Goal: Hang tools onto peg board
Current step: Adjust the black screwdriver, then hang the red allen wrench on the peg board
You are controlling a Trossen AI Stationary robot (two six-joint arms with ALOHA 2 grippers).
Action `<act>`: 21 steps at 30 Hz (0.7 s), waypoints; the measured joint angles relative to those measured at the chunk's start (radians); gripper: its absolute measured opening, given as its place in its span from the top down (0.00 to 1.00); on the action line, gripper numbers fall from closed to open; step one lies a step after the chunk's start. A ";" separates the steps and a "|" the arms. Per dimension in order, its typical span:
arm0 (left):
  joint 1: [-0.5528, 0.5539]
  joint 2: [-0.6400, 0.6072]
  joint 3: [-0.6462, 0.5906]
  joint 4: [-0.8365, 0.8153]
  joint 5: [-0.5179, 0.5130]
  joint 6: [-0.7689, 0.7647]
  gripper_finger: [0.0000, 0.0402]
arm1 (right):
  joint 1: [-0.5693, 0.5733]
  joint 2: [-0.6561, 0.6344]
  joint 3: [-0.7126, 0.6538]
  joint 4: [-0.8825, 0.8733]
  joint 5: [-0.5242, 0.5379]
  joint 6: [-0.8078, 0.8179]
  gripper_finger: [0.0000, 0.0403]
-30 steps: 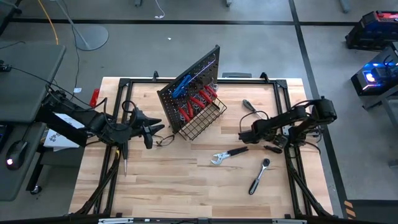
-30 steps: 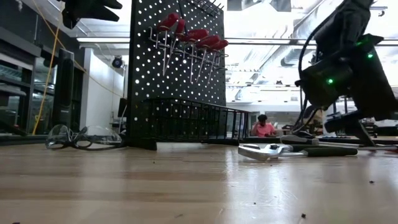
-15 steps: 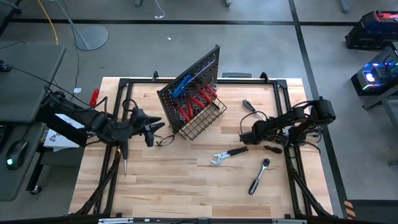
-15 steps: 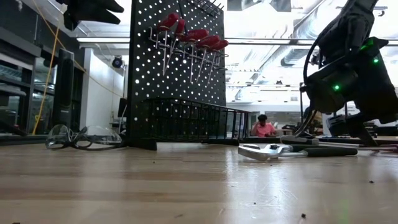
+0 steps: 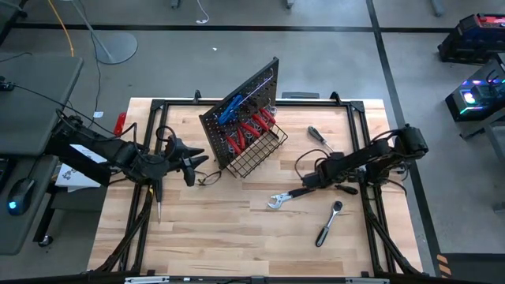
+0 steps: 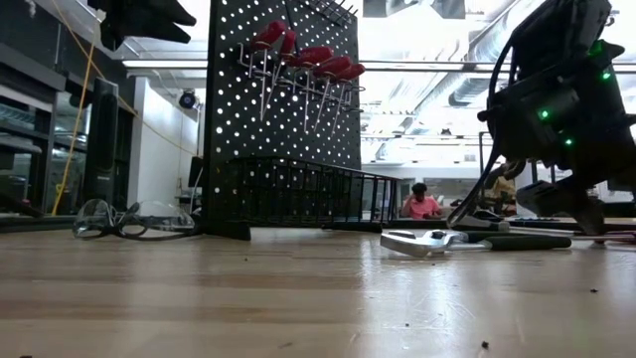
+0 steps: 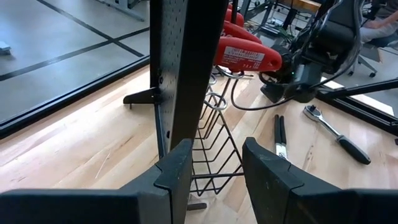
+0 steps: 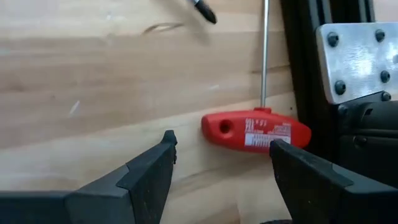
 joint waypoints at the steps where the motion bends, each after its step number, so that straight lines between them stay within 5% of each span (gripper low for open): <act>1: 0.000 0.000 0.000 -0.003 0.001 0.000 0.69 | 0.003 0.000 0.001 0.001 -0.006 -0.009 0.35; 8: 0.000 0.000 0.000 -0.006 0.011 0.000 0.69 | 0.011 0.001 0.027 -0.001 -0.001 -0.063 0.35; 11: 0.000 0.000 0.000 -0.006 0.011 0.000 0.69 | 0.010 0.001 0.130 0.168 0.013 0.078 0.35; 13: 0.000 0.001 0.000 -0.006 0.012 0.000 0.69 | 0.007 0.000 0.182 0.103 0.071 0.146 0.35; 16: 0.000 0.000 0.001 -0.012 0.012 0.002 0.69 | -0.029 -0.017 0.160 0.091 0.122 0.140 0.35; 21: 0.002 0.005 0.000 -0.018 0.033 0.006 0.69 | -0.067 -0.004 0.086 0.126 0.117 0.402 0.35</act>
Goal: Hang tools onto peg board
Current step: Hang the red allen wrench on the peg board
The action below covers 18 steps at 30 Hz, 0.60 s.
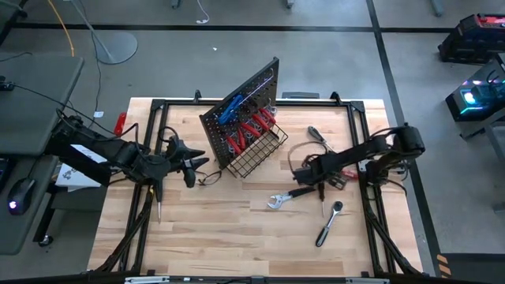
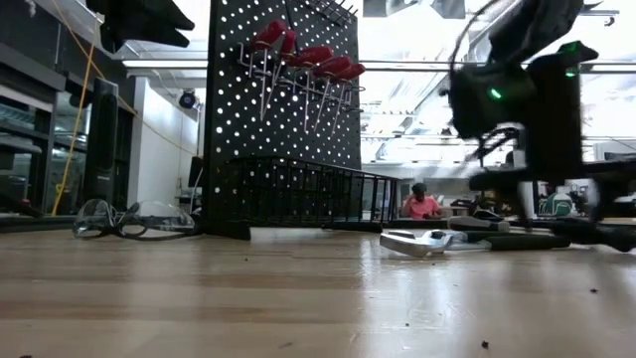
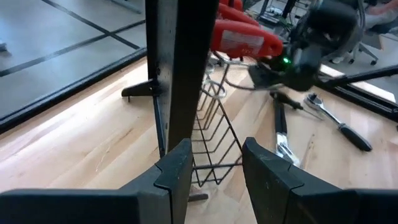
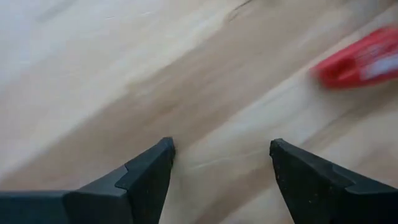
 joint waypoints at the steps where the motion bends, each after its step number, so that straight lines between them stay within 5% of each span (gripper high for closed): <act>1: 0.002 0.001 0.000 0.007 0.009 0.000 0.69 | -0.012 -0.006 -0.002 0.027 0.007 0.010 0.35; 18: 0.011 0.003 0.001 0.046 0.006 0.000 0.69 | -0.138 -0.090 0.010 -0.278 0.101 0.027 0.35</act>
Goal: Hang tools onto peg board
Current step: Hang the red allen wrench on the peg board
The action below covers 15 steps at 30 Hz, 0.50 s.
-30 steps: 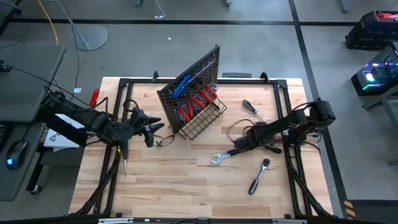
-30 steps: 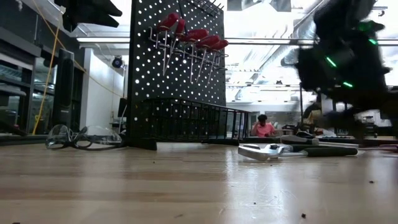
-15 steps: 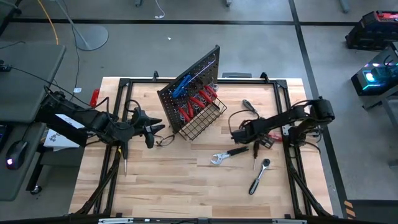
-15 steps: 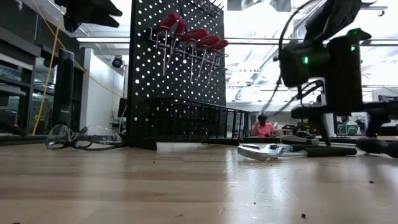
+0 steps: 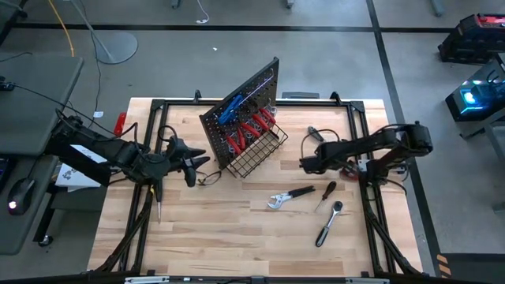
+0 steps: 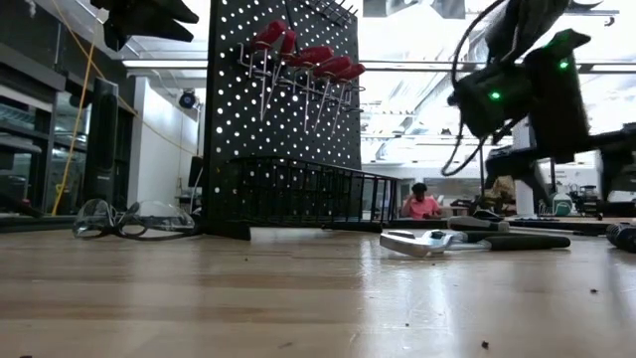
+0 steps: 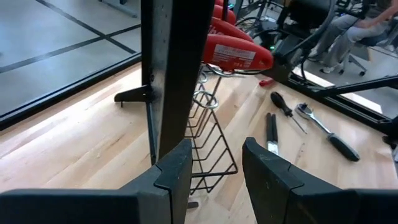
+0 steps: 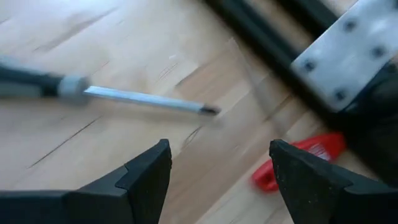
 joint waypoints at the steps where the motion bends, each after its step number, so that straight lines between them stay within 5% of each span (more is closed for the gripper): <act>1: 0.001 0.000 0.000 -0.001 -0.009 0.002 0.69 | 0.000 -0.006 -0.008 -0.021 0.000 0.000 0.35; 7: 0.028 0.000 0.000 -0.001 -0.018 0.002 0.69 | 0.003 0.008 -0.067 -0.012 -0.038 0.004 0.35; 15: 0.063 0.000 0.000 -0.002 0.002 0.010 0.69 | 0.007 0.037 -0.228 0.255 -0.059 0.012 0.35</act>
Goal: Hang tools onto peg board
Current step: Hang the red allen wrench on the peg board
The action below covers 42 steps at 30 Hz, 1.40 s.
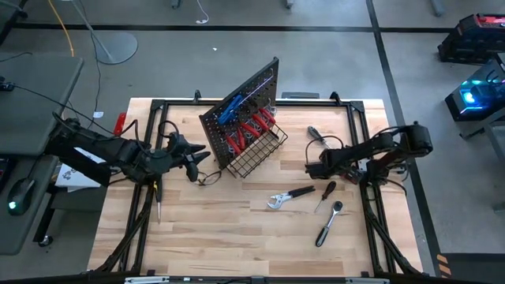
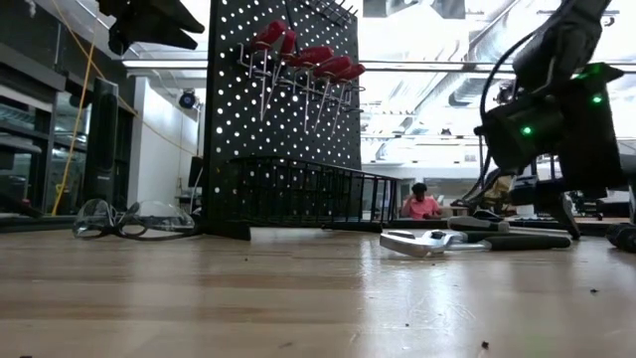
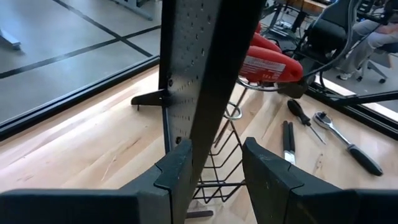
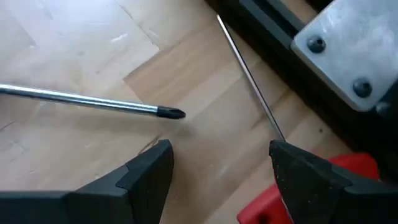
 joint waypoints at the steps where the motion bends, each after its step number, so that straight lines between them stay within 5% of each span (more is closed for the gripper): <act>1: 0.003 0.000 0.000 0.001 0.008 0.000 0.69 | 0.008 0.003 -0.003 0.001 0.015 0.007 0.35; 6: 0.008 0.000 0.000 -0.001 0.030 0.001 0.69 | 0.039 -0.017 0.039 -0.008 0.009 -0.035 0.35; 19: 0.009 0.003 0.000 -0.001 0.031 0.010 0.69 | 0.149 -0.015 0.218 0.430 0.016 -0.221 0.35; 27: 0.008 0.002 0.000 0.005 0.037 -0.003 0.69 | 0.130 -0.022 0.371 -0.157 0.132 -0.226 0.35; 33: 0.008 0.003 0.000 0.007 0.037 -0.016 0.69 | 0.070 -0.021 0.285 -0.297 0.075 -0.236 0.35; 42: 0.008 0.002 0.000 0.007 0.037 -0.017 0.69 | 0.028 -0.039 0.025 0.048 -0.051 -0.242 0.35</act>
